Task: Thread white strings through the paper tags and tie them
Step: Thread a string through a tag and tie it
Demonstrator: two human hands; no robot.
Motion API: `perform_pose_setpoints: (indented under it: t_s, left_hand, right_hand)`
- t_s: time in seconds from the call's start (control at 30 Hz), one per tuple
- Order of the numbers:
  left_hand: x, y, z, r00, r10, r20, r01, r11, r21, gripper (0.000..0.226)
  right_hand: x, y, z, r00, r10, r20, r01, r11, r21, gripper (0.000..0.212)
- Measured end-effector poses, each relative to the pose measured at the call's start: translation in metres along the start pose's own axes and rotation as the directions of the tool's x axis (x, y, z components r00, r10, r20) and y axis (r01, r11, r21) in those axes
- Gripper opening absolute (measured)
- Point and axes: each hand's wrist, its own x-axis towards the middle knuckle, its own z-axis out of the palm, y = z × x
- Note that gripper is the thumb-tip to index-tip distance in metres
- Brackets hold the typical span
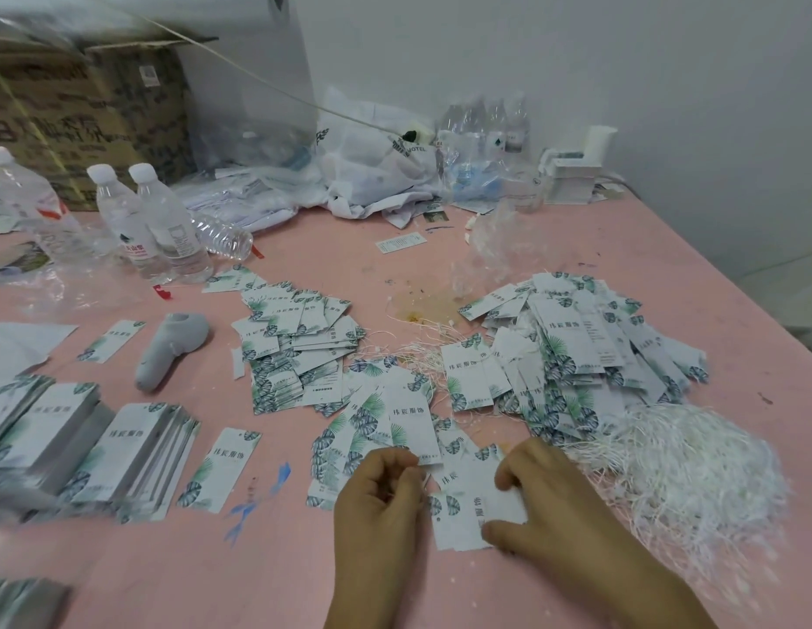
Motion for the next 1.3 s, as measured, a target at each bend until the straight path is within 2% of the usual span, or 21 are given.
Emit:
perform_pose_setpoints:
  t_s: [0.1,0.27,0.37,0.43,0.53,0.67,0.73,0.83,0.97,1.1,1.2,1.3]
  left_hand:
    - [0.003,-0.004,-0.004,1.000,-0.012,-0.011,0.012,1.000,-0.017,0.027]
    - [0.006,-0.007,-0.004,0.999,0.032,-0.008,-0.032,0.999,0.024,0.022]
    - [0.006,-0.010,-0.006,0.996,0.077,-0.037,-0.074,0.995,0.072,0.023]
    - [0.006,-0.010,-0.008,0.986,0.159,-0.049,-0.148,0.973,0.178,0.025]
    - [0.006,-0.011,-0.010,0.973,0.220,-0.071,-0.198,0.952,0.232,0.027]
    - [0.011,-0.017,-0.011,0.984,0.160,-0.074,-0.148,0.978,0.148,0.027]
    - [0.012,-0.018,-0.011,0.988,0.145,-0.055,-0.138,0.984,0.111,0.013]
    - [0.014,-0.025,-0.011,0.994,0.100,-0.032,-0.100,0.995,0.009,0.026]
    - [0.015,-0.028,-0.011,0.998,0.060,-0.027,-0.062,0.996,-0.071,0.028]
    - [0.011,-0.024,-0.009,0.995,0.095,0.028,-0.095,0.995,0.005,0.004]
    - [0.008,-0.022,-0.009,0.993,0.055,0.106,-0.059,0.998,0.032,0.019]
    - [0.004,-0.018,-0.007,0.986,0.088,0.144,-0.102,0.990,0.095,0.024]
  right_hand:
    - [0.001,0.000,-0.002,1.000,-0.008,-0.009,0.008,1.000,0.003,0.038]
    - [-0.002,0.001,-0.004,1.000,-0.014,-0.018,0.016,0.993,0.119,0.030]
    - [-0.002,0.006,-0.003,1.000,-0.020,-0.018,0.021,0.997,0.081,0.043]
    - [-0.001,0.009,-0.004,1.000,-0.002,0.010,0.002,1.000,0.030,0.050]
    - [0.001,0.008,-0.005,0.999,0.018,0.038,-0.019,1.000,0.016,0.043]
    - [-0.003,0.008,-0.006,0.996,0.087,-0.017,-0.081,0.971,0.227,0.033]
    - [-0.004,0.011,-0.008,0.992,0.120,-0.031,-0.102,0.934,0.341,0.027]
    - [-0.003,0.016,-0.010,0.989,0.143,-0.048,-0.118,0.930,0.348,0.034]
    - [-0.001,0.023,-0.008,0.981,0.152,-0.123,-0.104,0.938,0.330,0.035]
    - [0.001,0.026,-0.009,0.951,0.219,-0.217,-0.096,0.879,0.466,0.038]
    - [0.002,0.027,-0.008,0.945,0.248,-0.215,-0.094,0.831,0.548,0.032]
    - [0.002,0.026,-0.005,0.941,0.239,-0.239,-0.093,0.862,0.498,0.024]
